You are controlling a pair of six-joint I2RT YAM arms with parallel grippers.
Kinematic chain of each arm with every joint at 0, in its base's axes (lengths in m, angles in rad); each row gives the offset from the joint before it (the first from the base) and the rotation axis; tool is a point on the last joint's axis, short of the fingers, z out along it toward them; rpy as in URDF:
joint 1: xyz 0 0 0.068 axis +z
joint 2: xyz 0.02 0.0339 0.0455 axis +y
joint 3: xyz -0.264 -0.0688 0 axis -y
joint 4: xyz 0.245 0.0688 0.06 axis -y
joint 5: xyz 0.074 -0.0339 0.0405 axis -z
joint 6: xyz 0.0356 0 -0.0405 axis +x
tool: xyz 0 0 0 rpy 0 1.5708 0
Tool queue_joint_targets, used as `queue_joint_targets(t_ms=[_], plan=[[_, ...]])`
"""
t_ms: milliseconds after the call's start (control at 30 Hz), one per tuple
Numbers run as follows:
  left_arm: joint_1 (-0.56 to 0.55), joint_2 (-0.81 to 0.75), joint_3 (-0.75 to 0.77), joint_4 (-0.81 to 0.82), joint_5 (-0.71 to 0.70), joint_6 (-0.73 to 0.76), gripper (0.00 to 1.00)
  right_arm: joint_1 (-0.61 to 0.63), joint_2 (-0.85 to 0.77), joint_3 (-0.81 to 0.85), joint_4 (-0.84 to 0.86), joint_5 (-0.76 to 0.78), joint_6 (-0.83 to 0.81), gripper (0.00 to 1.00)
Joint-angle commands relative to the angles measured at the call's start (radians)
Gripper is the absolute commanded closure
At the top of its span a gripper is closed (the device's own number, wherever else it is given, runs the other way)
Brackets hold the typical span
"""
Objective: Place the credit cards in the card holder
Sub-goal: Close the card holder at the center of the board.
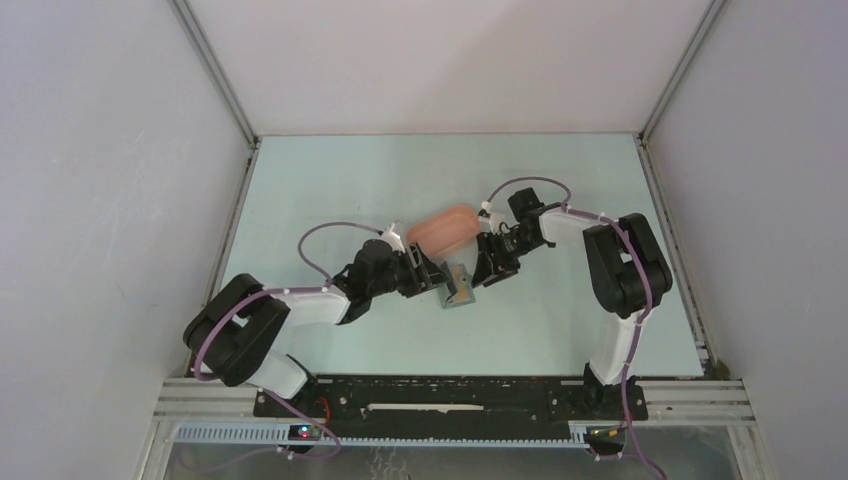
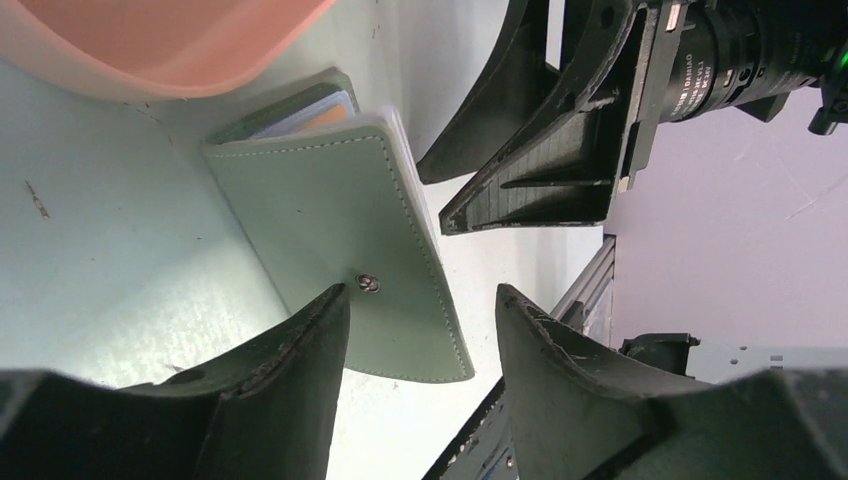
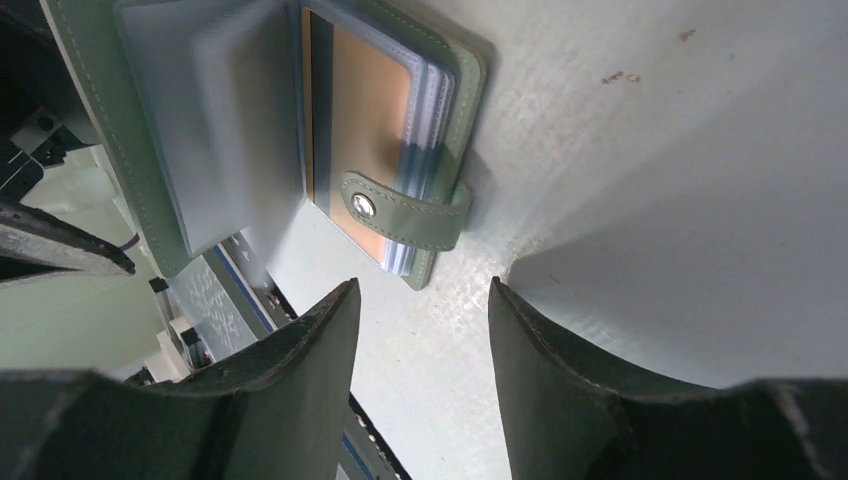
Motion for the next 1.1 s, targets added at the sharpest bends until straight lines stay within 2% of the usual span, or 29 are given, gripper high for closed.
queue_joint_targets(t_ms=[0,100,333,400,533,633,900,1067], plan=[[-0.008,0.022,0.053,0.025,0.029,0.024,0.4,-0.009,-0.036,0.024,-0.043,-0.056,-0.083,0.4],[-0.009,0.038,0.059,0.028,0.031,0.022,0.41,-0.004,-0.075,0.044,-0.078,-0.055,-0.174,0.38],[-0.009,0.056,0.052,0.063,0.034,0.014,0.42,0.053,-0.219,0.066,-0.069,0.14,-0.415,0.36],[-0.008,0.057,0.05,0.069,0.037,0.015,0.42,0.065,-0.251,0.058,-0.073,0.138,-0.569,0.37],[-0.007,0.045,0.037,0.061,0.026,0.024,0.44,0.062,-0.318,-0.023,-0.081,0.003,-1.092,0.37],[-0.007,0.038,0.022,0.046,0.012,0.037,0.47,0.083,-0.309,-0.036,-0.108,0.008,-1.309,0.35],[-0.007,0.029,0.007,0.031,0.002,0.048,0.48,0.165,-0.202,-0.032,0.006,0.155,-1.366,0.36],[-0.007,0.014,-0.007,0.025,-0.004,0.052,0.48,0.204,-0.132,0.011,-0.015,0.2,-1.367,0.38]])
